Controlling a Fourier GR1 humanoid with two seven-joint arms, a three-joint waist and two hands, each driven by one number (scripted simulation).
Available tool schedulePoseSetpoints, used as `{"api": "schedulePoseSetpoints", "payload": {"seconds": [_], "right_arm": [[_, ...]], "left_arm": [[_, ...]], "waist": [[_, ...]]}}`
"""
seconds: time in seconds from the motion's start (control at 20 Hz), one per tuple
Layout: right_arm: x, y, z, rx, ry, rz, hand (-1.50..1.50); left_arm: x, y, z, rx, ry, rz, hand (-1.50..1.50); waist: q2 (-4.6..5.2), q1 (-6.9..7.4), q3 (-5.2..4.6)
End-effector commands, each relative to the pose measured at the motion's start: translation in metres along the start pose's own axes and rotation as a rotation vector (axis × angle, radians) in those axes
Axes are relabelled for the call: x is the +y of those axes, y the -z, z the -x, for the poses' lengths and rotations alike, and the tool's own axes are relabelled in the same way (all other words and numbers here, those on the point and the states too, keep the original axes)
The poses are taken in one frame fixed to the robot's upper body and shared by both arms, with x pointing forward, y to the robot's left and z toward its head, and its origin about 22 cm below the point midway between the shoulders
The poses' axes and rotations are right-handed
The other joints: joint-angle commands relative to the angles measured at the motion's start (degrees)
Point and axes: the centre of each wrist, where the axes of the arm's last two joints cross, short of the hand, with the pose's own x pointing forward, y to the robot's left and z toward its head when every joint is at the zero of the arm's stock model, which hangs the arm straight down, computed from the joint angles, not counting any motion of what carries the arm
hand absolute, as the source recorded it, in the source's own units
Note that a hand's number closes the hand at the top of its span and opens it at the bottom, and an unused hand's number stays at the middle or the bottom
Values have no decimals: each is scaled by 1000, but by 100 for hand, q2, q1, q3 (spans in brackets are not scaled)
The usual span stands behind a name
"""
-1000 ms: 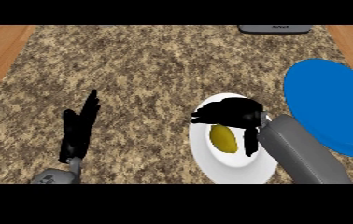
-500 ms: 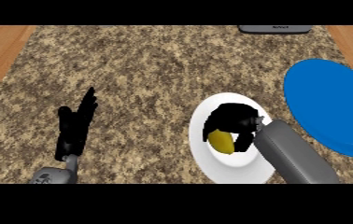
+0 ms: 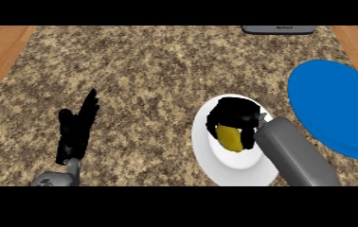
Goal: Pick the lemon from the plate and place it in the plate
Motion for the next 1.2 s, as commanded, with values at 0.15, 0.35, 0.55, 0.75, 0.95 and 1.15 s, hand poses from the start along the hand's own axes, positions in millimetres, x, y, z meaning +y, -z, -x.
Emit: {"api": "schedulePoseSetpoints", "payload": {"seconds": [0.15,0.35,0.55,0.75,0.95,1.15], "right_arm": [[-1,-60,40,578,163,359,150],[-13,-89,47,940,196,587,150],[-32,-104,26,1039,119,764,150],[-61,-126,0,1071,47,1026,150],[-70,-155,-20,1198,-10,1130,150],[-81,-183,-35,1290,30,1165,150]], "left_arm": [[5,-2,5,24,-8,-34,0],[11,-4,6,24,-1,-44,0],[9,-10,11,23,5,-47,0],[13,-9,13,28,-3,-56,0],[3,-17,16,11,-5,-11,0],[6,-3,2,-2,13,-22,0]], "waist": [[-21,-266,5],[-93,-352,-10],[-84,-252,-9],[-87,-282,-10],[-41,-135,-5],[-18,-84,-2]]}}
